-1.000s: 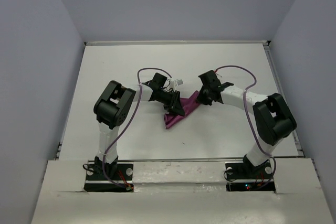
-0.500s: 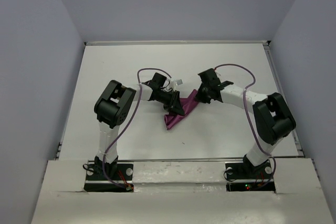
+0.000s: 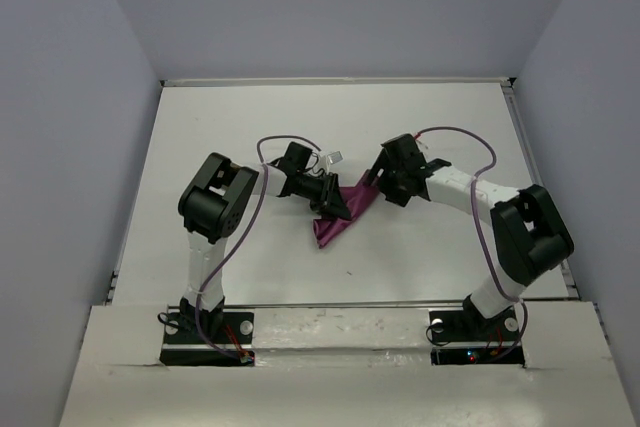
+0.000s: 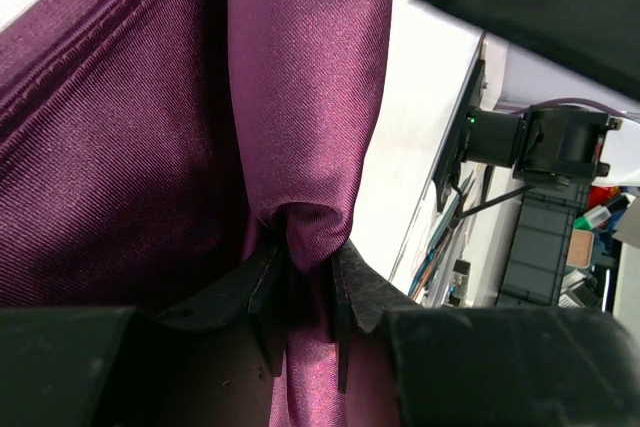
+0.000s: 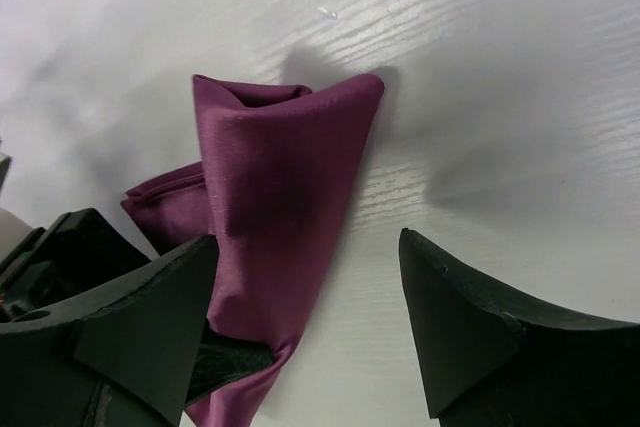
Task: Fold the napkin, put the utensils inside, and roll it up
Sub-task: Roll the napkin at the center of the board.
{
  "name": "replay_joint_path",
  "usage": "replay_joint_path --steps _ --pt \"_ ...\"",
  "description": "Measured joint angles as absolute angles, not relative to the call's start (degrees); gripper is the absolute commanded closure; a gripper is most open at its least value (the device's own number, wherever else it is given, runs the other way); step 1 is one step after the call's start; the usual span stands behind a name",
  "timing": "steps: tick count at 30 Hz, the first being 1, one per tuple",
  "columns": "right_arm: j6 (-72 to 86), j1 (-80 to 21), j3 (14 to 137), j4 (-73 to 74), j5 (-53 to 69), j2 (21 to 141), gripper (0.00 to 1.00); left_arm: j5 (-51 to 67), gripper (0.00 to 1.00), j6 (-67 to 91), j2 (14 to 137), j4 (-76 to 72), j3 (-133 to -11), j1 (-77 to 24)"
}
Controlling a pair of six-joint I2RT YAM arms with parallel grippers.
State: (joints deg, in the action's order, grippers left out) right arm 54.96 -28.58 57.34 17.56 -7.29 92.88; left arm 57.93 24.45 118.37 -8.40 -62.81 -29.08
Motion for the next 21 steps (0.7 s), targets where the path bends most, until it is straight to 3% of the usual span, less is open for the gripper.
replay_joint_path --steps 13,16,18,21 --pt "55.7 -28.6 58.1 11.7 -0.9 100.4 0.32 62.6 1.0 28.1 120.3 -14.2 -60.9 -26.9" --pt "55.7 -28.6 59.4 10.1 -0.4 102.1 0.39 62.9 1.0 28.1 120.4 -14.5 -60.9 -26.9" --pt "55.8 -28.5 59.7 9.7 -0.4 102.8 0.51 63.2 1.0 28.2 120.6 -14.6 -60.9 -26.8" --pt "56.1 -28.5 60.1 9.5 -0.4 103.4 0.61 63.8 1.0 28.4 120.9 -14.9 -60.9 -26.5"
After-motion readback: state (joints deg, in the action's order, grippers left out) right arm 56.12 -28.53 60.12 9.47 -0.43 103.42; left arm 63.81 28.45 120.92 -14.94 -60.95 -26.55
